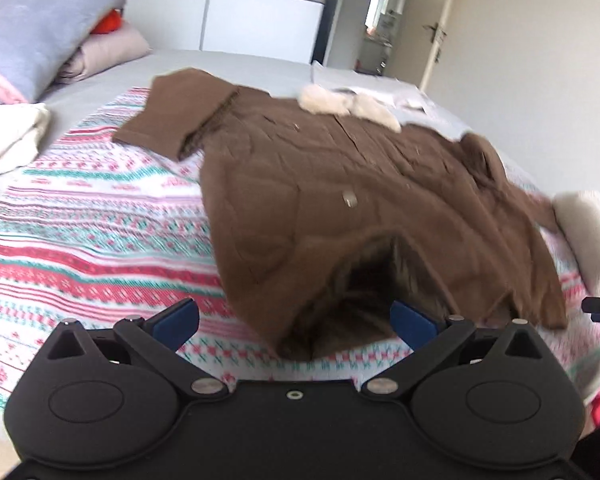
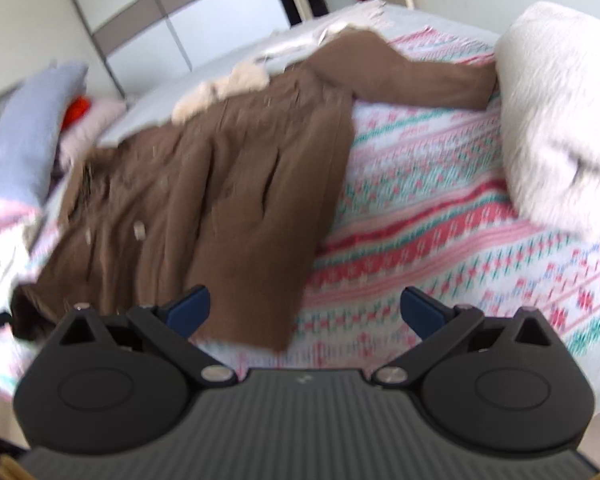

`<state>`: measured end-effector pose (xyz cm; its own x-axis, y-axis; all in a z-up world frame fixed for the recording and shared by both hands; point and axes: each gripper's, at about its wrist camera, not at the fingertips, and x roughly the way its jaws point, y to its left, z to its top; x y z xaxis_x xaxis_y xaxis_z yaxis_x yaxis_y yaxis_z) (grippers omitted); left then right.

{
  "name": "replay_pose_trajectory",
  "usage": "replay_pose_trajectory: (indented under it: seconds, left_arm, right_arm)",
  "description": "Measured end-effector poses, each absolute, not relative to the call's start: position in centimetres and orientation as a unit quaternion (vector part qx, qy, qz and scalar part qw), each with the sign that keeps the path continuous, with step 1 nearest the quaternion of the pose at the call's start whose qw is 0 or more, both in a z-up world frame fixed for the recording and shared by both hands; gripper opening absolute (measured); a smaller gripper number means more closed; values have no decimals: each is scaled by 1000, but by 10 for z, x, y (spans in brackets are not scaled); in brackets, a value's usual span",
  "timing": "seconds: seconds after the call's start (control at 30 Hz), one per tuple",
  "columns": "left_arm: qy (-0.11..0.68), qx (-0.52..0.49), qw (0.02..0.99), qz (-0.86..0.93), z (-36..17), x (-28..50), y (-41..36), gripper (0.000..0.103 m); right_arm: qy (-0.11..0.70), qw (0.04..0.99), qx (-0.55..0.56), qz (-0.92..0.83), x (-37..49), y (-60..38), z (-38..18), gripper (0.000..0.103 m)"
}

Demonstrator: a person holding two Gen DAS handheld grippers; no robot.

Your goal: Fold large clothes

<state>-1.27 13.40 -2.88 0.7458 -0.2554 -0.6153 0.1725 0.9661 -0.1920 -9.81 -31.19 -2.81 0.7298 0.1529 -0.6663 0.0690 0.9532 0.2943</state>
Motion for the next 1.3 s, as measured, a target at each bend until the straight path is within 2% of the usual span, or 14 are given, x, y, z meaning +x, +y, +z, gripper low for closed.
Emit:
replay_pose_trajectory:
  seconds: [0.17, 0.23, 0.37, 0.53, 0.57, 0.6, 0.63, 0.67, 0.7, 0.9, 1.07, 1.17, 1.23, 1.3]
  left_arm:
    - [344, -54, 935, -73, -53, -3, 146, 97]
    - [329, -72, 940, -58, -55, -2, 156, 78]
    - [283, -89, 954, -41, -51, -4, 169, 46]
    - [297, -72, 951, -46, -64, 3, 157, 44]
    - [308, -74, 948, -42, -71, 9, 156, 43]
    - [308, -72, 948, -32, -74, 10, 156, 37]
    - [302, -61, 951, -23, -72, 8, 156, 17]
    - [285, -55, 957, -13, -65, 2, 158, 14]
    - [263, -56, 963, -3, -55, -7, 161, 13]
    - [178, -67, 981, 38, 1, -53, 188, 9]
    - [281, -21, 958, 49, -20, -52, 200, 9]
    - [377, -10, 924, 58, -55, -43, 209, 13]
    - [399, 5, 914, 72, -64, -51, 215, 13]
    - [386, -10, 921, 53, -55, -60, 226, 28]
  right_arm:
    - [401, 913, 77, 19, -101, -275, -56, 103]
    - [387, 921, 48, 6, -98, -267, -61, 102]
    - [333, 942, 26, -25, -93, -268, -66, 84]
    - [266, 961, 55, -45, -88, -270, -76, 78]
    - [264, 962, 48, -49, -85, -266, -83, 68]
    - [256, 965, 34, -53, -85, -261, -88, 47]
    - [246, 968, 14, -47, -86, -255, -88, 33]
    - [244, 969, -5, -40, -86, -250, -84, 20]
    - [237, 970, -22, -49, -90, -246, -77, 14]
    - [162, 974, -71, -139, -128, -267, -10, 6]
    - [199, 967, -32, -156, -146, -316, 21, 6]
    - [277, 948, -44, -151, -149, -325, 3, 16]
    - [313, 937, -35, -153, -155, -331, -11, 19]
    - [317, 934, -38, -160, -165, -335, -17, 28]
